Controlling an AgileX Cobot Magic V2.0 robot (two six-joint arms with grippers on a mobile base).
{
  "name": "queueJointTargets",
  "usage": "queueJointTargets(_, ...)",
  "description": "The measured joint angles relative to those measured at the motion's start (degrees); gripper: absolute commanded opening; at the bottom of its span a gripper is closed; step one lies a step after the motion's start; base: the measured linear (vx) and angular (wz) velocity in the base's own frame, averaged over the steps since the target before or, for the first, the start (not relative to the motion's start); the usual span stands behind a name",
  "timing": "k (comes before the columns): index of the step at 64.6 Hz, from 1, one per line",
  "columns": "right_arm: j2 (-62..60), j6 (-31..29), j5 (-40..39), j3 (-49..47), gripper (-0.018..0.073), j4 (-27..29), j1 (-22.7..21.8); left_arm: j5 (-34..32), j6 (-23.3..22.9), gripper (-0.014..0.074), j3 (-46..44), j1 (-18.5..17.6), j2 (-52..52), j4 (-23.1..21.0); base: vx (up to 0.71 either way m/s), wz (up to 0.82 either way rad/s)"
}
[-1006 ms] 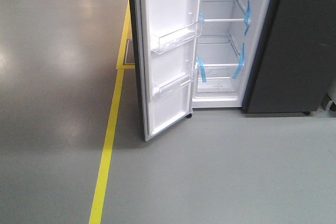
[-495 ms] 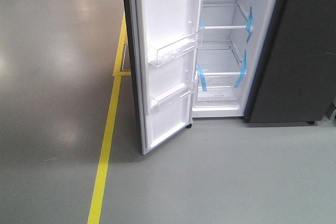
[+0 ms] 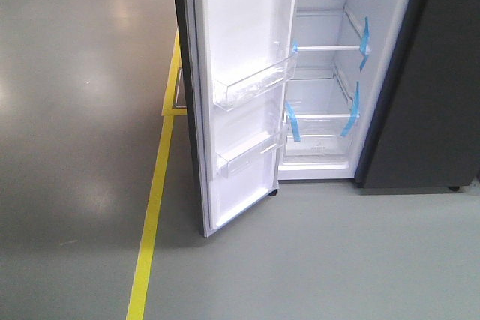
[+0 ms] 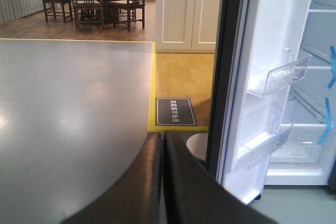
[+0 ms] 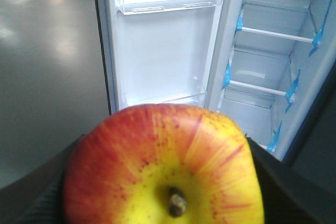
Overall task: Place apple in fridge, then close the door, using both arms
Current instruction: 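Drive up close to the open fridge door bins, then position the base in front of the fridge door's upper bin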
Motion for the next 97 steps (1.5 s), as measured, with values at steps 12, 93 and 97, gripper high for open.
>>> queueJointTargets(12, 0.0, 0.0, 0.0, 0.0, -0.0011, 0.0, 0.0, 0.0, 0.0, -0.0006, 0.0, 0.0, 0.0, 0.0, 0.14, 0.01)
queueJointTargets(93, 0.0, 0.0, 0.0, 0.0, -0.0011, 0.0, 0.0, 0.0, 0.0, -0.0006, 0.0, 0.0, 0.0, 0.0, 0.12, 0.0)
queueJointTargets(97, 0.0, 0.0, 0.0, 0.0, -0.0011, 0.0, 0.0, 0.0, 0.0, -0.0006, 0.0, 0.0, 0.0, 0.0, 0.12, 0.03)
